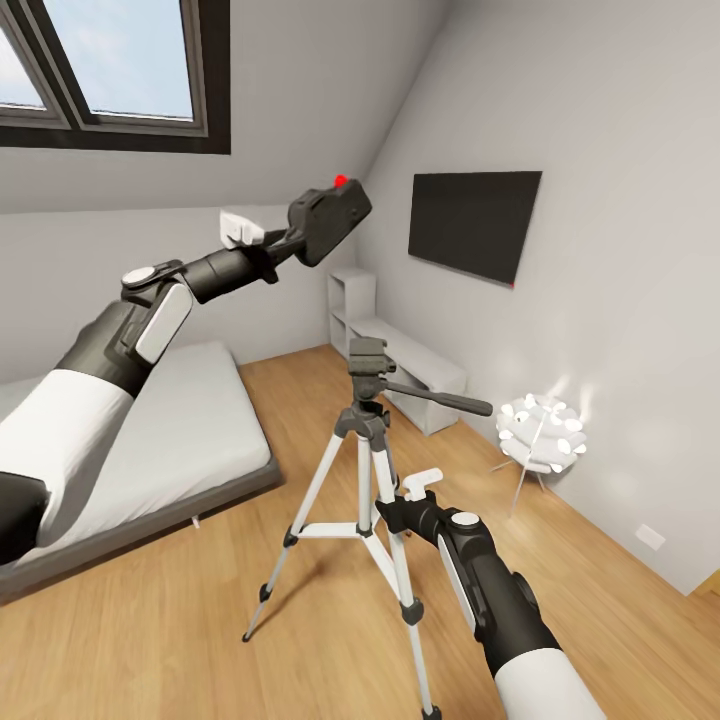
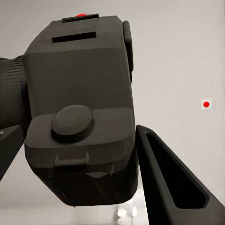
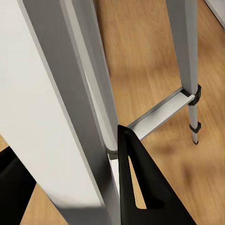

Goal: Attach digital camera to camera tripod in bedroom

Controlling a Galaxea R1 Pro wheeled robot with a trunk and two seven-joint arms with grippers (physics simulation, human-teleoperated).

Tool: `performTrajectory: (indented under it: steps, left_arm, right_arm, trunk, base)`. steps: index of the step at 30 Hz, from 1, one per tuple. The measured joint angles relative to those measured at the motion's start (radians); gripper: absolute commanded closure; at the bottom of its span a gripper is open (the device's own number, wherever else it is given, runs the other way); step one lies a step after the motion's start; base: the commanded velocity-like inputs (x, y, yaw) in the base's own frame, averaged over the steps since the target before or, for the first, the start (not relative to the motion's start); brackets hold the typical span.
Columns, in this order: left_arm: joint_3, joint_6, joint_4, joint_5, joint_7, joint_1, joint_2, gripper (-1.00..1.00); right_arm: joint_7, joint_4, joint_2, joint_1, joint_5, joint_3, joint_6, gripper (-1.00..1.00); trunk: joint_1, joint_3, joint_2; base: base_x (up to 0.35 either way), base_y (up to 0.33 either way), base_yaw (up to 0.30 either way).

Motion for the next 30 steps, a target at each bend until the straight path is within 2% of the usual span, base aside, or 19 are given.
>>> performTrajectory:
  steps: [5,8,12,13,14,17,18,19,20,21,23,25,30]
  left_arm:
    - [-0.003,0.024,0.026,-0.003,-0.011,0.0,0.002,1.0]
    - [-0.008,0.086,0.034,-0.008,-0.014,0.0,0.004,1.0]
    - [-0.031,0.199,0.033,-0.04,-0.031,0.0,0.005,1.0]
    - [-0.035,0.224,0.031,-0.053,-0.038,0.0,0.004,1.0]
    - [-0.042,0.272,0.025,-0.089,-0.055,0.0,0.001,1.0]
    - [-0.046,0.336,0.018,-0.152,-0.088,-0.005,-0.008,1.0]
    - [-0.048,0.367,0.018,-0.2,-0.114,-0.015,-0.018,1.0]
    - [-0.049,0.379,0.019,-0.224,-0.13,-0.024,-0.023,1.0]
    - [-0.049,0.403,0.022,-0.282,-0.185,-0.052,-0.034,1.0]
    - [-0.05,0.407,0.023,-0.302,-0.209,-0.061,-0.038,1.0]
    - [-0.05,0.41,0.025,-0.332,-0.254,-0.073,-0.042,1.0]
    - [-0.051,0.395,0.026,-0.366,-0.325,-0.086,-0.046,1.0]
    - [-0.048,0.286,0.027,-0.384,-0.38,-0.094,-0.049,1.0]
  right_arm:
    - [0.0,0.0,0.0,0.0,0.0,0.001,0.0,1.0]
    - [0.0,0.0,0.0,0.0,0.0,0.0,0.0,1.0]
    - [0.0,0.0,0.0,0.0,0.0,0.0,0.0,1.0]
    - [0.0,0.0,0.0,0.0,0.0,0.0,0.0,1.0]
    - [0.0,0.0,0.0,0.0,0.0,0.0,0.0,1.0]
    - [0.0,0.0,0.0,0.0,0.0,0.0,0.0,1.0]
    - [0.0,0.0,0.0,0.0,0.0,0.001,0.0,1.0]
    - [0.0,0.0,0.0,0.0,0.0,0.001,0.0,1.0]
    - [0.001,0.0,0.0,0.0,0.001,0.001,0.0,1.0]
    - [0.001,0.0,0.0,0.0,0.0,0.001,0.0,1.0]
    - [0.001,0.0,0.0,0.0,0.0,0.001,0.0,1.0]
    - [0.0,0.0,0.0,0.0,0.0,0.001,0.0,1.0]
    - [0.0,0.001,0.0,0.0,0.0,0.001,0.0,1.0]
  trunk:
    - [0.0,0.0,0.0]
    - [0.0,0.0,0.0]
    - [0.0,0.0,0.0]
    - [0.0,0.0,0.0]
    - [0.0,0.0,0.0]
    - [0.0,0.0,0.0]
    - [0.0,0.0,0.0]
    - [0.0,0.0,0.0]
    - [0.0,0.0,0.0]
    - [0.0,0.0,0.0]
    - [0.0,0.0,0.0]
    - [0.0,0.0,0.0]
    - [0.0,0.0,0.0]
  base:
    - [0.0,0.0,0.0]
    - [0.0,0.0,0.0]
    - [0.0,0.0,0.0]
    - [0.0,0.0,0.0]
    - [0.0,0.0,0.0]
    - [0.0,0.0,0.0]
    - [0.0,0.0,0.0]
    - [0.0,0.0,0.0]
    - [0.0,0.0,0.0]
    - [0.0,0.0,0.0]
    - [0.0,0.0,0.0]
    - [0.0,0.0,0.0]
    - [0.0,0.0,0.0]
